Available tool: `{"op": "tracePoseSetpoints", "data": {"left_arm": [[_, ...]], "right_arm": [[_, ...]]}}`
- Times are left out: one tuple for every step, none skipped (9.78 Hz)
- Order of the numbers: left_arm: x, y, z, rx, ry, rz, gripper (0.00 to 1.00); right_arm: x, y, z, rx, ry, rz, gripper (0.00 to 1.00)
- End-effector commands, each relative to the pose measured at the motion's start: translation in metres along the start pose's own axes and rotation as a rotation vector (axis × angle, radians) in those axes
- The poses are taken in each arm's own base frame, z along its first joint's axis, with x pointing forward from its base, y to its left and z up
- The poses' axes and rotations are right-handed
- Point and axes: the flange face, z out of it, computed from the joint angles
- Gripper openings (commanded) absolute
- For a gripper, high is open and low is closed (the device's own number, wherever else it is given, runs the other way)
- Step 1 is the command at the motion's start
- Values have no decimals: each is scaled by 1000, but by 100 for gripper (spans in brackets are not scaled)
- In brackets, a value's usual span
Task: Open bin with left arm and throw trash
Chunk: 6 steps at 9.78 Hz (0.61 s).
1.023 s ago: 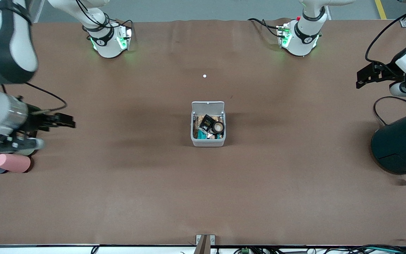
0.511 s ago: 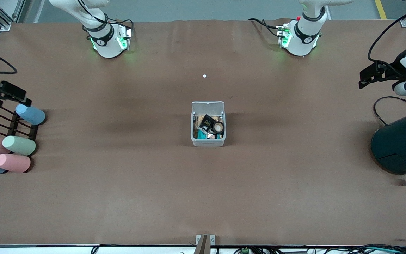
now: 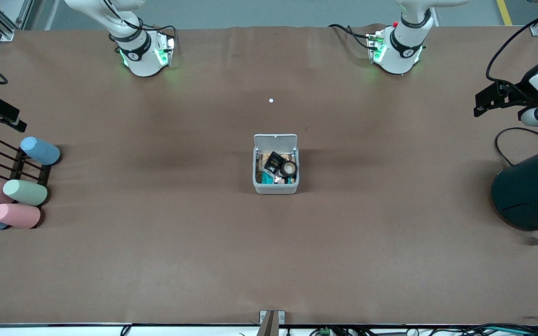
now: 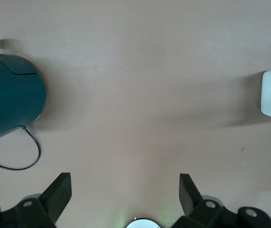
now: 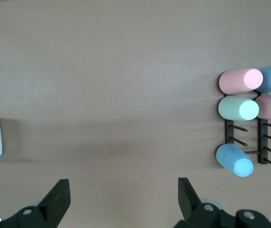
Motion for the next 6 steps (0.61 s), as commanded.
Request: {"op": "tracePoseSetpoints", "data": {"left_arm": [[1, -3, -4, -23, 1, -2, 100], [2, -3, -3, -22, 1, -4, 100], [2, -2, -4, -24, 1, -2, 100], [2, -3, -4, -22, 1, -8, 100], [1, -4, -4, -24, 1, -8, 100], [1, -3, -4, -23, 1, -5, 100]], "right_arm": [[-5, -3, -10, -19, 15, -6, 100], [-6, -4, -12, -44, 9, -8, 100], [-7, -3, -10, -50, -6, -7, 100], [-6, 1, -12, -52, 5, 2, 100], [-6, 0, -12, -57, 7, -4, 100], [-6, 0, -13, -67, 10, -7, 100]]}}
